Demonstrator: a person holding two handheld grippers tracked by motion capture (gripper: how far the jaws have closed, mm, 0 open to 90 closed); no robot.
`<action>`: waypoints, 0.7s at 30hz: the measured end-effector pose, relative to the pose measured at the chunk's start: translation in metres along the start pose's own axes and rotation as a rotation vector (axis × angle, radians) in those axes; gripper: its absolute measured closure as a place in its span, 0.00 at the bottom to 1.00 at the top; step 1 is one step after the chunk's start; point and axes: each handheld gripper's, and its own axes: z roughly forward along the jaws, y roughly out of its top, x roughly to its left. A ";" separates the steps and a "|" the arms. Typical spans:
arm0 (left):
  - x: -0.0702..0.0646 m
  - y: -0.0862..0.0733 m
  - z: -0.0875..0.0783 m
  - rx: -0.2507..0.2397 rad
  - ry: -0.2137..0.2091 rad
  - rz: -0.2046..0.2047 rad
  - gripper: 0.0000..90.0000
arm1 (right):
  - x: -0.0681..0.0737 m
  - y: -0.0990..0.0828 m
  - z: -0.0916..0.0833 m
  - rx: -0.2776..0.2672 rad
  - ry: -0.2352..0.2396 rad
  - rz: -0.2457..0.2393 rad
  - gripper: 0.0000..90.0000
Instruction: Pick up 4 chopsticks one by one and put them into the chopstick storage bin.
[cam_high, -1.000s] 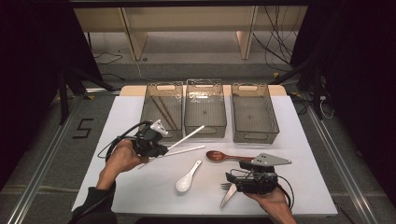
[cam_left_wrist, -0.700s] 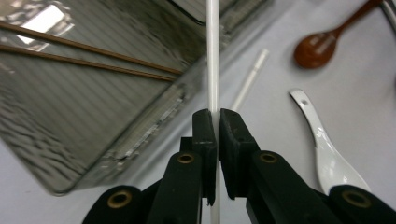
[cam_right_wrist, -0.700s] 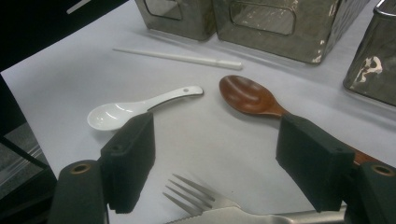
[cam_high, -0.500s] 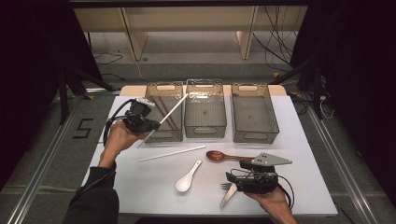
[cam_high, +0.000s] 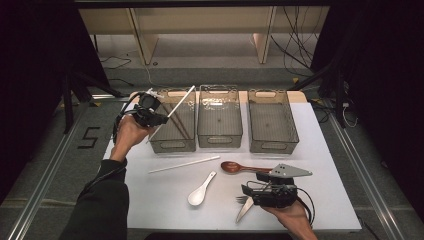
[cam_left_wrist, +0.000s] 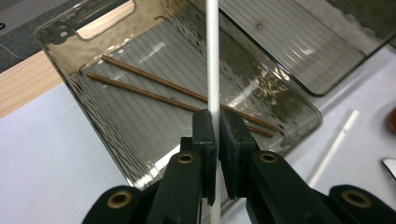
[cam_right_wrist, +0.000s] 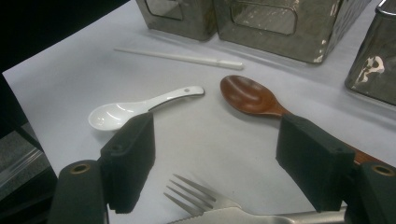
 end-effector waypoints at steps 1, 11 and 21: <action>0.001 0.001 0.002 -0.005 0.010 -0.004 0.94 | 0.000 0.000 0.000 -0.001 0.001 0.001 0.32; 0.011 0.012 0.016 0.012 0.046 -0.013 0.94 | 0.000 0.000 0.001 0.004 0.005 -0.001 0.32; 0.016 0.017 0.029 0.022 0.049 -0.024 0.94 | -0.001 0.000 0.001 0.001 0.007 0.000 0.32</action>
